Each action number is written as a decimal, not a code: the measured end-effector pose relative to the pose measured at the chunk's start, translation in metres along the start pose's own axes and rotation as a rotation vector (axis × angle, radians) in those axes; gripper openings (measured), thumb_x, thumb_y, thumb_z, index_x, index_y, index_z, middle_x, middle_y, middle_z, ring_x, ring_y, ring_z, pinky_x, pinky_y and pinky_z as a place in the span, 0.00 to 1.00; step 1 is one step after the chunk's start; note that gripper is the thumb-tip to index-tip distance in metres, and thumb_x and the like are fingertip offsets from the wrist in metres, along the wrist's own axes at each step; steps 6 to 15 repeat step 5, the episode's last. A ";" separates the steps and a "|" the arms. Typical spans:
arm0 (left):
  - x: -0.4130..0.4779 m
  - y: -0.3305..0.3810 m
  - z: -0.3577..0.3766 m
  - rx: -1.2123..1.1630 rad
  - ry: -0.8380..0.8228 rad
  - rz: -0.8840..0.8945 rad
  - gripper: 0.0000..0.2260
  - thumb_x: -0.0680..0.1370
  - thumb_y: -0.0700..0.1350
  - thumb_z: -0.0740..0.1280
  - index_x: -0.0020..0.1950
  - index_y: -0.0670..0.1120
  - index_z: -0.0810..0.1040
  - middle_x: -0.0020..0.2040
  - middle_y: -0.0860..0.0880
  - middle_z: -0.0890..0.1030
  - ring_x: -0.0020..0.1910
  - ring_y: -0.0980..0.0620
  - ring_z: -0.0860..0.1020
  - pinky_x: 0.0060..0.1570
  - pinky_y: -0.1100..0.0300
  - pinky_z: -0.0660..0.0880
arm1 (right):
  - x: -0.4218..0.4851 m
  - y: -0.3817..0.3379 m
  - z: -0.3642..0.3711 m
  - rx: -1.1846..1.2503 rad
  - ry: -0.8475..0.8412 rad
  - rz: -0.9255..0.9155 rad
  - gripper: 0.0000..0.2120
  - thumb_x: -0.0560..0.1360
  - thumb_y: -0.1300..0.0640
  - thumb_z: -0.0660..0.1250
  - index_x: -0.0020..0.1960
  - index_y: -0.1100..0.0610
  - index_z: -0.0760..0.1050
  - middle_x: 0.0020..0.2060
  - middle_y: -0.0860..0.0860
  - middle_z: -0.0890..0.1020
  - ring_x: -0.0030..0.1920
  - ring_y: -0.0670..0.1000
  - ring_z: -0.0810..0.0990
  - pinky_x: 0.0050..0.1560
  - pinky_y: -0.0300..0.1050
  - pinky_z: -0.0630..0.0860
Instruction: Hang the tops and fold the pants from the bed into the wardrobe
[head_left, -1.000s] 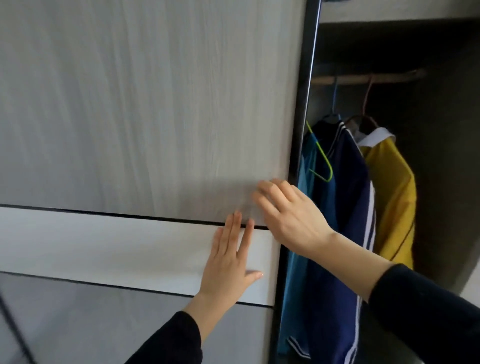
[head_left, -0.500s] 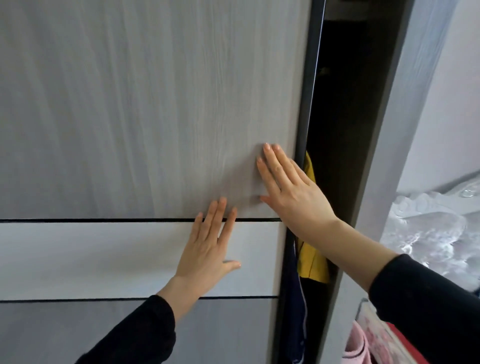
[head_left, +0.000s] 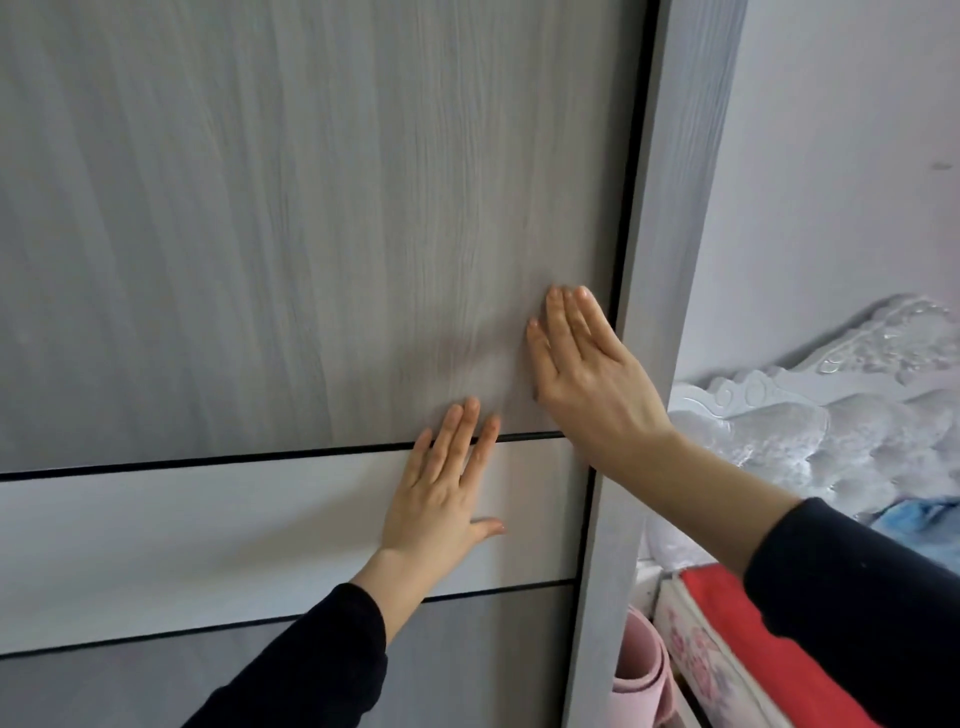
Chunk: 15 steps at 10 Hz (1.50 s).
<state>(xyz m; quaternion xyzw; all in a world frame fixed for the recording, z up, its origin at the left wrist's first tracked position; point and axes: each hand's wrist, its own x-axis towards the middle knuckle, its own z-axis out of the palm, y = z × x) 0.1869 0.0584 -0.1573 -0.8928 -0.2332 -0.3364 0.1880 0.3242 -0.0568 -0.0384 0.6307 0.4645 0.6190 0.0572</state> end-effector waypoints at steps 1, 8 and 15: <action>0.003 0.004 0.004 -0.018 0.007 0.004 0.65 0.54 0.67 0.77 0.79 0.45 0.44 0.79 0.44 0.40 0.78 0.46 0.42 0.75 0.50 0.43 | -0.005 0.009 0.004 0.017 -0.002 -0.010 0.23 0.76 0.57 0.66 0.66 0.71 0.71 0.65 0.70 0.72 0.67 0.67 0.71 0.74 0.59 0.52; 0.003 0.012 0.004 0.012 0.037 -0.016 0.65 0.55 0.66 0.77 0.79 0.44 0.42 0.78 0.41 0.38 0.78 0.44 0.40 0.75 0.47 0.41 | -0.007 0.018 0.002 0.249 0.045 0.050 0.27 0.70 0.55 0.74 0.65 0.66 0.74 0.65 0.65 0.74 0.68 0.64 0.72 0.74 0.57 0.54; 0.003 0.012 0.004 0.012 0.037 -0.016 0.65 0.55 0.66 0.77 0.79 0.44 0.42 0.78 0.41 0.38 0.78 0.44 0.40 0.75 0.47 0.41 | -0.007 0.018 0.002 0.249 0.045 0.050 0.27 0.70 0.55 0.74 0.65 0.66 0.74 0.65 0.65 0.74 0.68 0.64 0.72 0.74 0.57 0.54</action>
